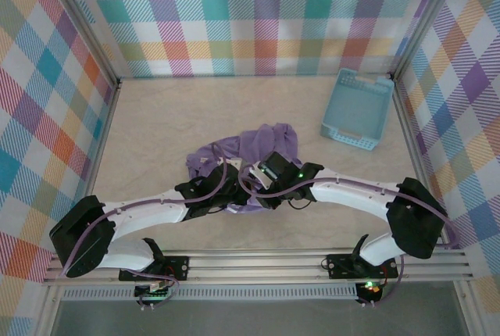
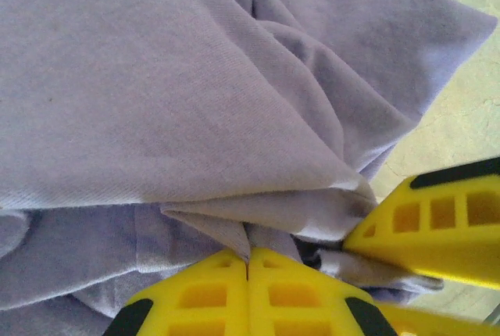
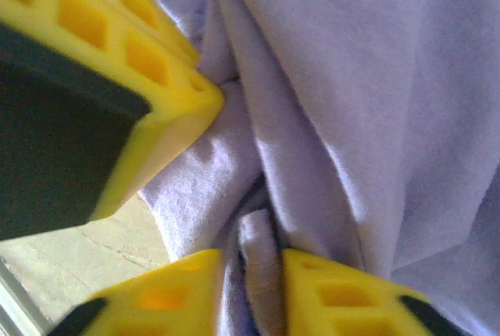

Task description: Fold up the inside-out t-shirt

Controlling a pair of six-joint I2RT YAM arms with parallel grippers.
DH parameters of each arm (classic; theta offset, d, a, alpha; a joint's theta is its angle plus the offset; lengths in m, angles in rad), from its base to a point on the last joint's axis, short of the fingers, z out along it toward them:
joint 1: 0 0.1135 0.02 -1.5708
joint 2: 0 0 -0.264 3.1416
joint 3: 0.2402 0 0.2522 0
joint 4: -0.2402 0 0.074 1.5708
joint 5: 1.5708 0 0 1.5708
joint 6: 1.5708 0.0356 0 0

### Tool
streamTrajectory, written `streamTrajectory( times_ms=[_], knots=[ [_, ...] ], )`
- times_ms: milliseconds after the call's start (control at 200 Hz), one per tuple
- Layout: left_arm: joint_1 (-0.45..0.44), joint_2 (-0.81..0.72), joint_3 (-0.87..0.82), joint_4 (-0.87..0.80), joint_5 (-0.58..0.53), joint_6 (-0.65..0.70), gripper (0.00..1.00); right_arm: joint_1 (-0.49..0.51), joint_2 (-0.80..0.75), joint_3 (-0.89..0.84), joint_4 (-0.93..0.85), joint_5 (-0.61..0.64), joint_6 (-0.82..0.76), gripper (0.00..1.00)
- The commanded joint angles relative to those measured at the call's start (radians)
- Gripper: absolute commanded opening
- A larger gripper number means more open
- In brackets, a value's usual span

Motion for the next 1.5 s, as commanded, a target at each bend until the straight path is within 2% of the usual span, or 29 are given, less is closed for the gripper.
streamTrajectory(
  times_ms=[0, 115, 205, 360, 465, 610, 735, 890, 1030, 1230, 1495],
  knots=[
    [-0.014, -0.023, -0.008, 0.002, -0.025, -0.007, 0.0, 0.009, -0.008, 0.022, -0.016, 0.034, -0.003, 0.17],
    [-0.01, -0.029, -0.015, -0.006, -0.038, -0.01, 0.0, 0.011, -0.1, -0.001, -0.006, 0.036, 0.011, 0.09],
    [0.031, -0.04, -0.063, 0.071, 0.028, -0.042, 0.0, 0.011, -0.219, -0.045, 0.014, 0.021, 0.027, 0.07],
    [0.049, -0.037, -0.069, 0.047, 0.016, -0.041, 0.0, 0.01, -0.422, -0.163, 0.038, 0.106, 0.139, 0.03],
    [0.049, -0.055, -0.081, 0.03, 0.005, -0.037, 0.01, 0.009, -0.517, -0.284, 0.072, 0.147, 0.261, 0.03],
    [0.034, -0.078, -0.085, -0.016, -0.015, -0.013, 0.01, 0.01, -0.587, -0.42, 0.115, 0.125, 0.385, 0.06],
    [-0.004, -0.074, -0.082, -0.007, 0.005, 0.011, 0.0, 0.01, -0.528, -0.43, 0.107, 0.074, 0.404, 0.09],
    [-0.071, -0.105, -0.105, 0.039, 0.013, 0.036, 0.0, 0.011, -0.452, -0.315, 0.0, 0.122, 0.327, 0.41],
    [-0.108, -0.178, -0.155, 0.081, 0.021, 0.052, 0.0, 0.011, -0.413, -0.222, 0.012, 0.098, 0.242, 0.55],
    [-0.113, -0.245, -0.19, 0.063, 0.024, 0.054, 0.0, 0.013, -0.227, -0.149, 0.114, -0.073, 0.165, 0.6],
    [-0.116, -0.249, -0.196, 0.057, 0.031, 0.049, 0.0, 0.018, -0.076, -0.102, 0.179, -0.092, 0.136, 0.6]
  ],
)
